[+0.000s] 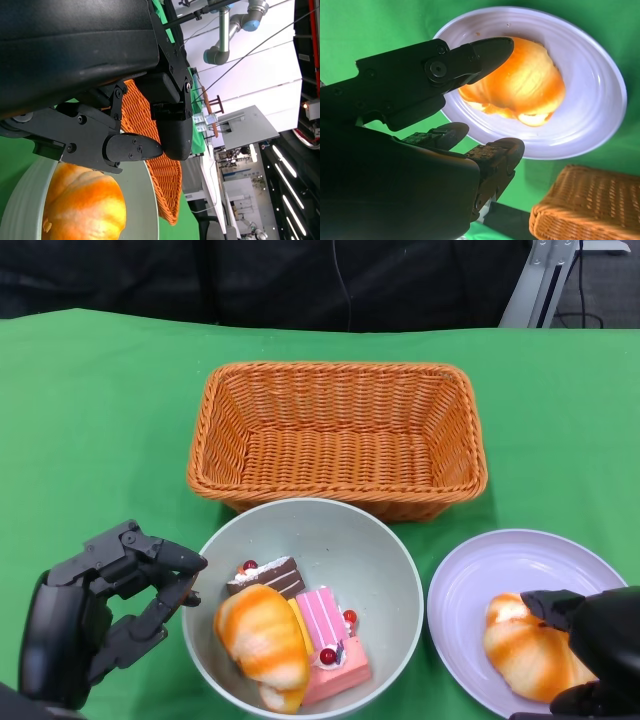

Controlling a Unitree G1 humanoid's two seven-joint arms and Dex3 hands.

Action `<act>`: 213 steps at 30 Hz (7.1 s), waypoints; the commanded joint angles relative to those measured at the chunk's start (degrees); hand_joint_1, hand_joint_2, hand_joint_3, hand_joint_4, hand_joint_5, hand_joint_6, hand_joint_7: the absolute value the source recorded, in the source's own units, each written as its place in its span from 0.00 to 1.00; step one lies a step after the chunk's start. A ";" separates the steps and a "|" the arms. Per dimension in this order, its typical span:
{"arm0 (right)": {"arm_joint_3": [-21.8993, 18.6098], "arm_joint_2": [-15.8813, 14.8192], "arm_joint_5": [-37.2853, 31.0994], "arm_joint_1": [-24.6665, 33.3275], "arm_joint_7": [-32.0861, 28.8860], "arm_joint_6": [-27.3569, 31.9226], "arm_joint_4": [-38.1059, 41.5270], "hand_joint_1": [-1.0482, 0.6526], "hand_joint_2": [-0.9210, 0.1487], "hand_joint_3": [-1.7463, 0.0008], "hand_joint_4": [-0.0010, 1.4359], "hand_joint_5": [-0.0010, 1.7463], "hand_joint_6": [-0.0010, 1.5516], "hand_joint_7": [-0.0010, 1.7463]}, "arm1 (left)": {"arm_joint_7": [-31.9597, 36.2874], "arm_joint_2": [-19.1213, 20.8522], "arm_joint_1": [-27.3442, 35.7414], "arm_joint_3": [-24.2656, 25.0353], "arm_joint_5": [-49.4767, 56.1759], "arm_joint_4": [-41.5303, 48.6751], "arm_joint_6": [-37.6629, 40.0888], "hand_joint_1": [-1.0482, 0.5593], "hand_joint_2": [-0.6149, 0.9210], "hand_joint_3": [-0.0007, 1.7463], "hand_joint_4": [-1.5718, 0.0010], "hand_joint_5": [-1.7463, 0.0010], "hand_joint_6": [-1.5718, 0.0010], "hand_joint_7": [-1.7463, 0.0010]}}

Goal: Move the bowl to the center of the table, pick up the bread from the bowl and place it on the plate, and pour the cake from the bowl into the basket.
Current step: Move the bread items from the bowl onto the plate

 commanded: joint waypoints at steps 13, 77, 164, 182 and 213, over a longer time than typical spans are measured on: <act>-3.31 6.59 7.55 3.39 -3.02 -7.22 -20.83 0.19 0.00 0.96 0.45 0.04 0.33 0.03 | 0.68 0.46 -0.40 0.29 0.56 0.77 -1.34 0.54 0.99 0.20 0.52 0.18 0.48 0.41; 20.20 26.83 -7.34 -10.87 -7.72 -5.93 2.92 0.13 0.00 0.94 0.47 0.01 0.27 0.00 | 2.95 -1.40 -3.70 2.34 -2.33 -1.79 4.69 0.52 1.00 0.16 0.53 0.18 0.45 0.46; 24.26 22.26 6.79 -20.18 -20.17 -16.79 24.86 0.45 0.02 1.00 0.52 0.63 0.64 0.03 | 14.42 -5.28 -5.79 2.95 3.99 3.36 -1.18 0.52 0.99 0.16 0.51 0.17 0.48 0.39; 23.35 23.84 11.95 -19.64 -27.00 -19.20 28.16 0.48 0.02 1.00 0.44 0.86 0.44 0.56 | 13.39 -4.37 -5.68 2.62 3.37 4.24 -1.61 0.53 1.00 0.15 0.51 0.18 0.48 0.41; 18.99 23.89 19.38 -16.72 -23.79 -18.72 19.29 0.48 0.00 1.00 0.59 0.61 0.68 0.07 | 13.11 -3.85 -5.99 2.86 3.16 5.01 -1.50 0.54 1.00 0.15 0.50 0.19 0.46 0.42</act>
